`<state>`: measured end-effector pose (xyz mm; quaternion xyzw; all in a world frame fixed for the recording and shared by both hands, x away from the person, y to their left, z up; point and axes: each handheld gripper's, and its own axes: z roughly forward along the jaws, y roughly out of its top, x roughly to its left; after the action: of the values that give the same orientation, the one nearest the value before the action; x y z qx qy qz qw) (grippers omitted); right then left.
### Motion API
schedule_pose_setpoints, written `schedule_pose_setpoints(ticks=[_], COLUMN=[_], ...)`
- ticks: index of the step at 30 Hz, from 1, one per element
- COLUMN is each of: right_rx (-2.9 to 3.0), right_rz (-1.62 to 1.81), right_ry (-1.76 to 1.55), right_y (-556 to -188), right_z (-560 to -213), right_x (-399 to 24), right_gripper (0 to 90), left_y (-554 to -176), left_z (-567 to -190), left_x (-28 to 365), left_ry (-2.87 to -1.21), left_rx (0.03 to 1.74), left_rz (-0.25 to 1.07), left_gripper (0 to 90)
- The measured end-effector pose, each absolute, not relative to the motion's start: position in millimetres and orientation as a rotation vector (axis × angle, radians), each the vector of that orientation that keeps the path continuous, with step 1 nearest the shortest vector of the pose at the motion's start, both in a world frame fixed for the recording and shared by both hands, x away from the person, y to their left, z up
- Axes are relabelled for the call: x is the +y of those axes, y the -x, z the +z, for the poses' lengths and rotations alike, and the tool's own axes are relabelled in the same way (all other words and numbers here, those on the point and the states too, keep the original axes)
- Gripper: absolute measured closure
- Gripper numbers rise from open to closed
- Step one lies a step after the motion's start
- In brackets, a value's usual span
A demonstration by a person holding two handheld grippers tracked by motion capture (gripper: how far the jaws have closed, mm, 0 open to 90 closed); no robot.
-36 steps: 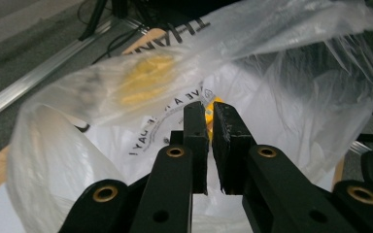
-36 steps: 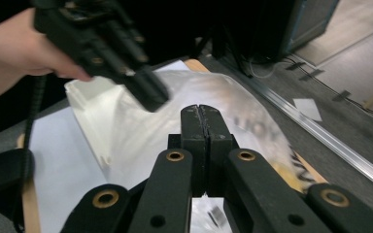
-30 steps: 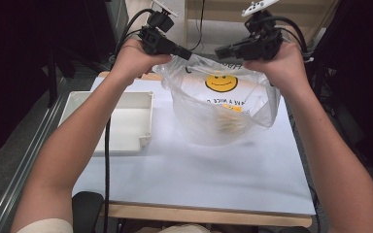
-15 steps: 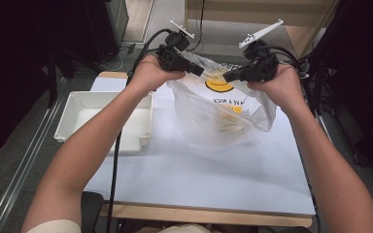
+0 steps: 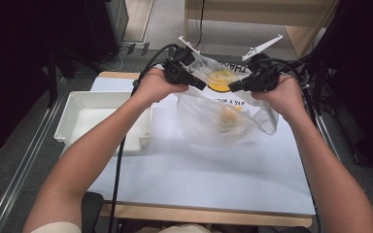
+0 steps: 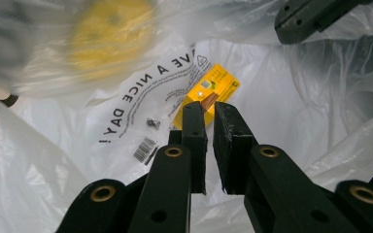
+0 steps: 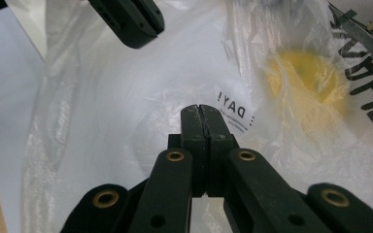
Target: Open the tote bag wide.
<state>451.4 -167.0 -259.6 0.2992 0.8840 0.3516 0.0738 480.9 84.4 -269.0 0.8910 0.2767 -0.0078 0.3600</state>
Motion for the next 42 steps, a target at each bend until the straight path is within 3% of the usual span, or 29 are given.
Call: schedule_pose_setpoints(ticks=[22, 27, 42], right_rx=[2.538, 2.504, 2.388], right_rz=[1.018, 1.041, 1.059], right_ry=[-1.091, -1.133, -1.167], right_y=[-465, -466, -463], right_z=[-313, -321, -353], right_x=[-207, -215, -223], right_gripper=[90.0, 90.0, 87.5], left_y=[-483, -482, -486], left_z=[-322, -329, -359], left_x=[77, 72, 77], left_ry=[-2.307, -2.337, -2.215], left_rx=[0.782, 0.792, 0.952], left_rz=[-0.053, 0.018, 0.138], left_gripper=[82.2, 81.7, 78.8])
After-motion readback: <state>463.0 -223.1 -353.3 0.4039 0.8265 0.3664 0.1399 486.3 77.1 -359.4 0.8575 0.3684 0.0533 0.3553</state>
